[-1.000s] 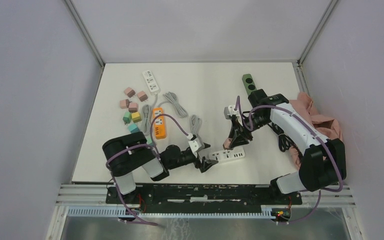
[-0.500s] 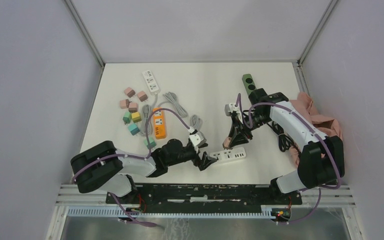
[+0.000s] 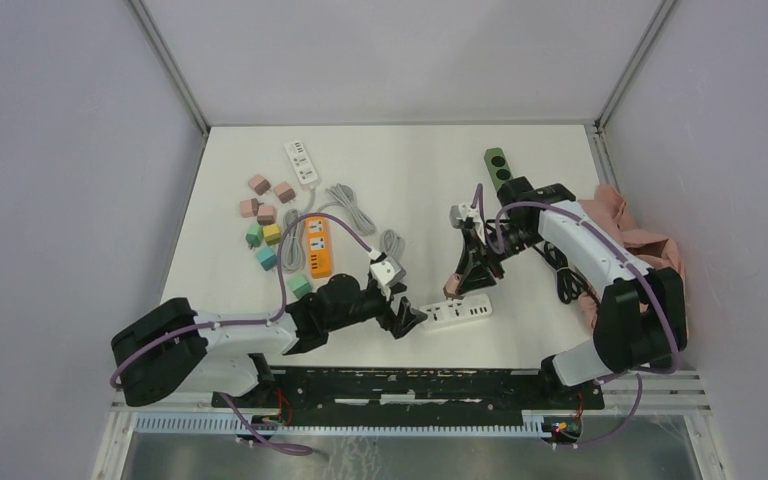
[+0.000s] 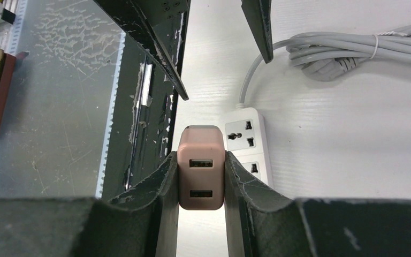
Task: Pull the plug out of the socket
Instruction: Remove the plug from the socket.
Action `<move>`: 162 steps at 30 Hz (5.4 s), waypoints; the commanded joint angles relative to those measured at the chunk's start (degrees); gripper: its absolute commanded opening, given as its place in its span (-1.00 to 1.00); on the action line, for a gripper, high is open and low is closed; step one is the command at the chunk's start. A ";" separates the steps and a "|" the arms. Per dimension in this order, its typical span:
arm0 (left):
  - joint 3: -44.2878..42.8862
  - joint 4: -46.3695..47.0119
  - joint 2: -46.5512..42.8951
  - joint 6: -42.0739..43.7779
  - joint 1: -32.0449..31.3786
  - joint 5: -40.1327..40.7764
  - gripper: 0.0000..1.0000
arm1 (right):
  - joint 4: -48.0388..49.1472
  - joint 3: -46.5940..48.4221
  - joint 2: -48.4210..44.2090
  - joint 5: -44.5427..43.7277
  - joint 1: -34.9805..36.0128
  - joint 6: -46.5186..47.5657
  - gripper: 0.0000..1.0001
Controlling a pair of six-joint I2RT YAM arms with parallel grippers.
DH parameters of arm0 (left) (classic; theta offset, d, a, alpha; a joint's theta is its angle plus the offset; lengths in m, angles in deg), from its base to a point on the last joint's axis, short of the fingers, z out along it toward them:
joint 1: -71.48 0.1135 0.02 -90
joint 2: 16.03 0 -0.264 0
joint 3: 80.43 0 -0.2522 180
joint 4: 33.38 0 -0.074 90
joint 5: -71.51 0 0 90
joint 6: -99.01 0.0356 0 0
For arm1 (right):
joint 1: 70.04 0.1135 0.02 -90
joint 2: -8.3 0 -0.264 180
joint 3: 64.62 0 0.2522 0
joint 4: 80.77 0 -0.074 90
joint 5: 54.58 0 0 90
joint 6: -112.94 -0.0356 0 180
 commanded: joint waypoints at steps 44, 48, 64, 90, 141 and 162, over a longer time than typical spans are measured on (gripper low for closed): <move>-6.91 -12.70 -11.03 -9.73 1.01 4.56 0.99 | 10.21 1.51 5.75 8.48 -0.32 -21.40 -1.00; -6.93 -12.62 -10.88 -9.56 1.00 4.56 0.99 | 10.41 1.50 6.00 8.49 -0.32 -21.96 -1.00; -7.10 -11.16 -11.39 -7.81 0.95 3.52 0.99 | 21.76 -0.97 7.13 8.72 -0.31 -38.85 -1.00; -15.42 -21.25 -3.90 -12.98 0.94 11.31 1.00 | 35.68 -3.62 9.55 5.94 -0.27 -61.23 -0.99; -32.79 -30.03 12.51 -3.29 3.69 5.61 0.87 | 38.37 -3.44 12.74 5.52 -0.28 -71.60 -0.93; -26.78 -30.92 9.50 -4.47 5.02 3.18 -0.83 | 32.90 -0.91 12.16 5.60 -0.32 -64.53 0.06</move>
